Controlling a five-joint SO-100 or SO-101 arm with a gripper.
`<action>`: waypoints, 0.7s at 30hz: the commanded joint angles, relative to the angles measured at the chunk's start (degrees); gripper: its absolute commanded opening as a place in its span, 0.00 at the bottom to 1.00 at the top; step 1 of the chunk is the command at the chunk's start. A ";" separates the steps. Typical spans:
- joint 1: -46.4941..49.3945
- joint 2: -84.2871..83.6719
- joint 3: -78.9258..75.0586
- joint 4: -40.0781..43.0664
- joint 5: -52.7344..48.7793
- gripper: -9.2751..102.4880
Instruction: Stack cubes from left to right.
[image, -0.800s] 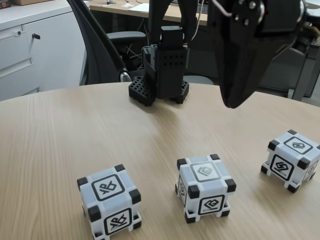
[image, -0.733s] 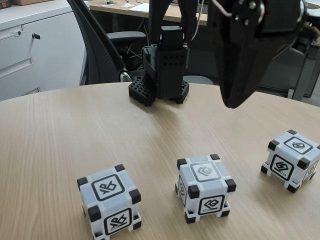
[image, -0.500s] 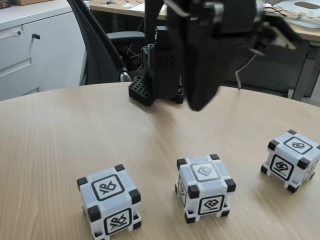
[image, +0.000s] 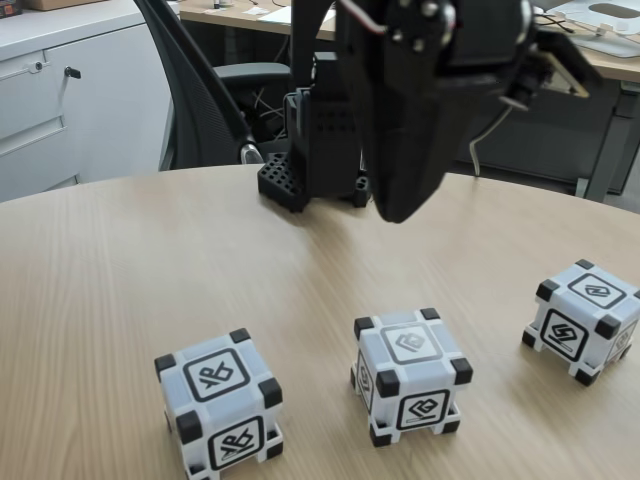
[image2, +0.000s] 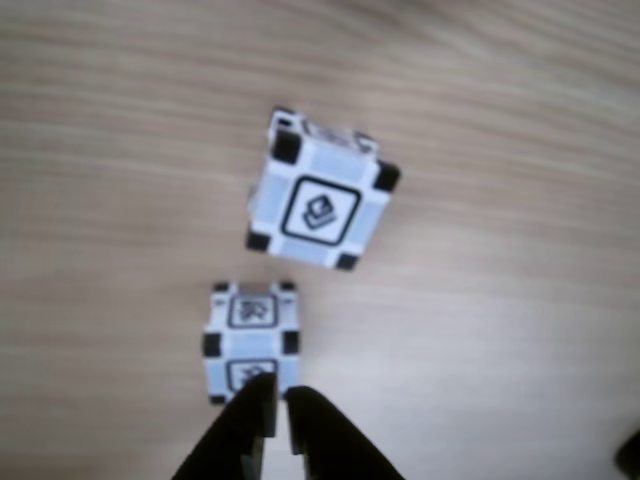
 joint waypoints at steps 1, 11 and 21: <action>0.62 1.58 -1.05 0.79 2.20 0.08; 0.53 1.49 -0.53 0.53 8.88 0.08; -0.70 1.41 -1.14 0.53 10.72 0.08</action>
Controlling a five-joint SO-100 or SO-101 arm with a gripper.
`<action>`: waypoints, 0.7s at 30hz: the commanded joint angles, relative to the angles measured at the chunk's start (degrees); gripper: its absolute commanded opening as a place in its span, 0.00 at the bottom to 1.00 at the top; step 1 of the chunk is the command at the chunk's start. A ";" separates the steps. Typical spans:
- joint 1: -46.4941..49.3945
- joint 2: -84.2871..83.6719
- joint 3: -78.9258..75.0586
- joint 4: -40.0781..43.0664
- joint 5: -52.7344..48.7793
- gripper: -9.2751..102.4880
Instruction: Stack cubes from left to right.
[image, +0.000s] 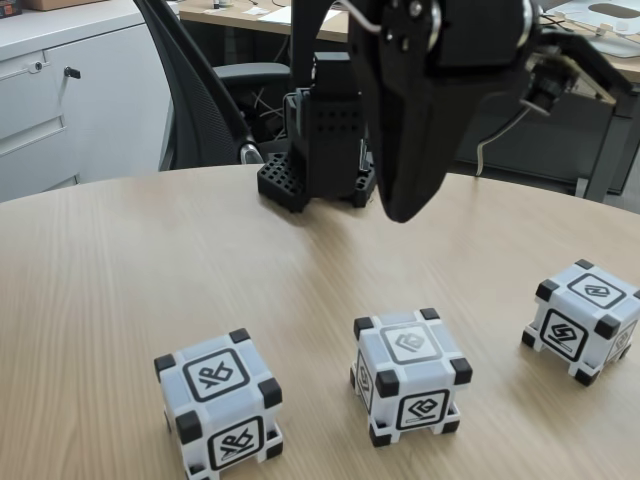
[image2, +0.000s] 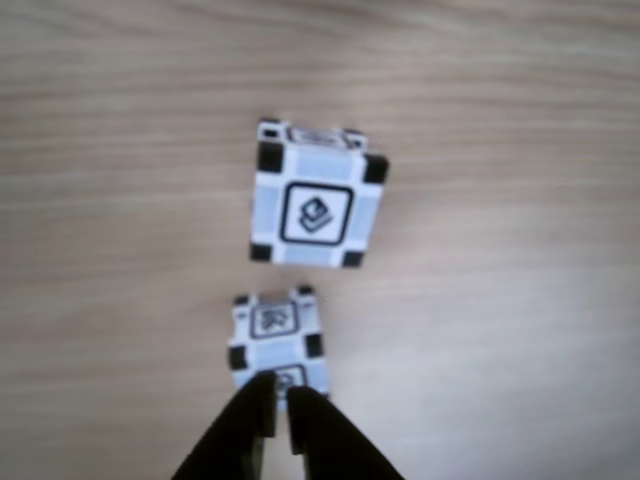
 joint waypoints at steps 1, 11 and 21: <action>-0.62 1.41 -1.14 0.88 1.41 0.08; -10.55 0.62 -1.14 0.88 1.76 0.08; -21.71 0.62 -0.26 0.53 2.29 0.08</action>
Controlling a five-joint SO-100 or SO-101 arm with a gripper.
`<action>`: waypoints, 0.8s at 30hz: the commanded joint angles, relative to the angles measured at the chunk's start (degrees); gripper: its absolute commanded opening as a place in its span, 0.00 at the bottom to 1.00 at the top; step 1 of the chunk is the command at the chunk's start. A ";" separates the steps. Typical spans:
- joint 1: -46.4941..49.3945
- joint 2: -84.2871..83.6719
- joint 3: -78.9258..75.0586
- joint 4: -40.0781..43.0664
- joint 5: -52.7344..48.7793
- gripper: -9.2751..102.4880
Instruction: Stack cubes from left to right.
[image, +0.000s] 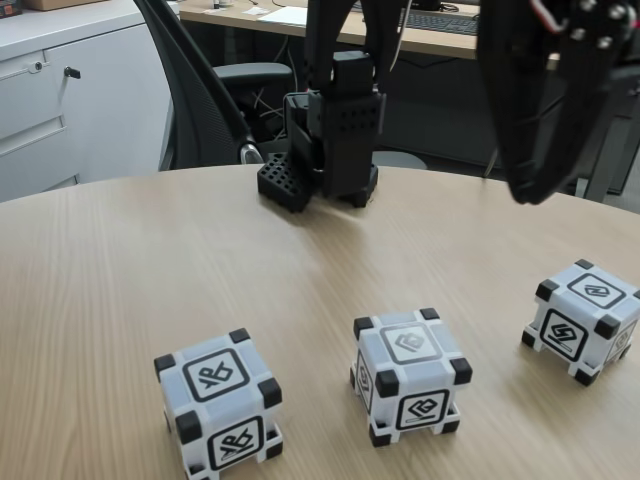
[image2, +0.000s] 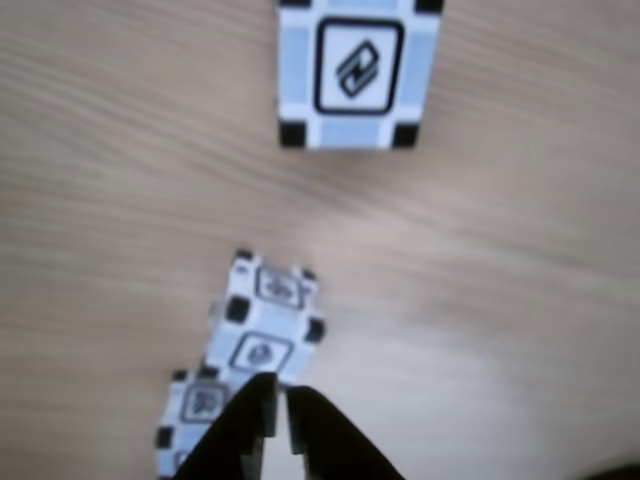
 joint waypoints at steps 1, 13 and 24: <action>-2.81 0.62 -0.26 0.53 0.97 0.08; -3.52 -5.45 -0.35 -0.35 1.23 0.08; -4.57 -9.40 -1.32 -0.44 -0.18 0.09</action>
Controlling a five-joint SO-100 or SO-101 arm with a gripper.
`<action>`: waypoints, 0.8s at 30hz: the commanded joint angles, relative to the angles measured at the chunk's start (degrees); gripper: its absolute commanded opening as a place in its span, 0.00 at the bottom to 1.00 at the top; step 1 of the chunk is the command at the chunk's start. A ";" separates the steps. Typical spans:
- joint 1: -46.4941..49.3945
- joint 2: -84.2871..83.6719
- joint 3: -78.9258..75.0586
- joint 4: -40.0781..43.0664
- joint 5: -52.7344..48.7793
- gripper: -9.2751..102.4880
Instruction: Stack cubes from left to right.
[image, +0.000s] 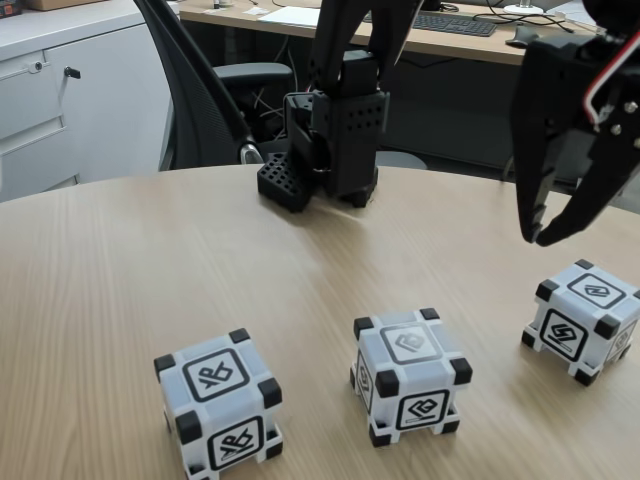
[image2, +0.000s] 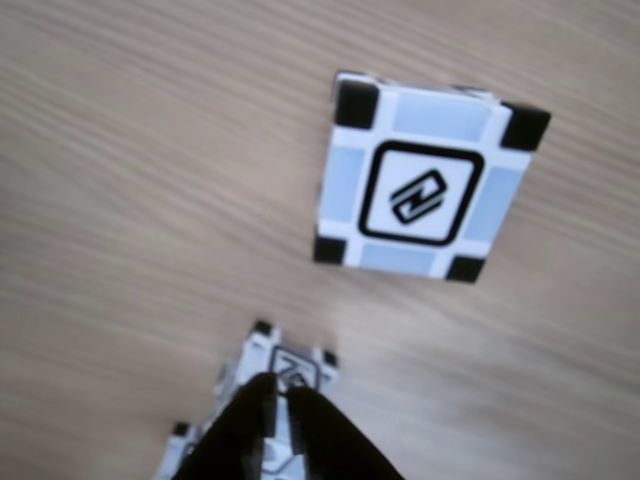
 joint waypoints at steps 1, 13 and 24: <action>-0.70 0.88 -1.32 -0.18 -0.70 0.12; -0.70 1.32 -1.23 0.00 5.45 0.28; -1.32 1.41 -1.23 0.00 4.13 0.45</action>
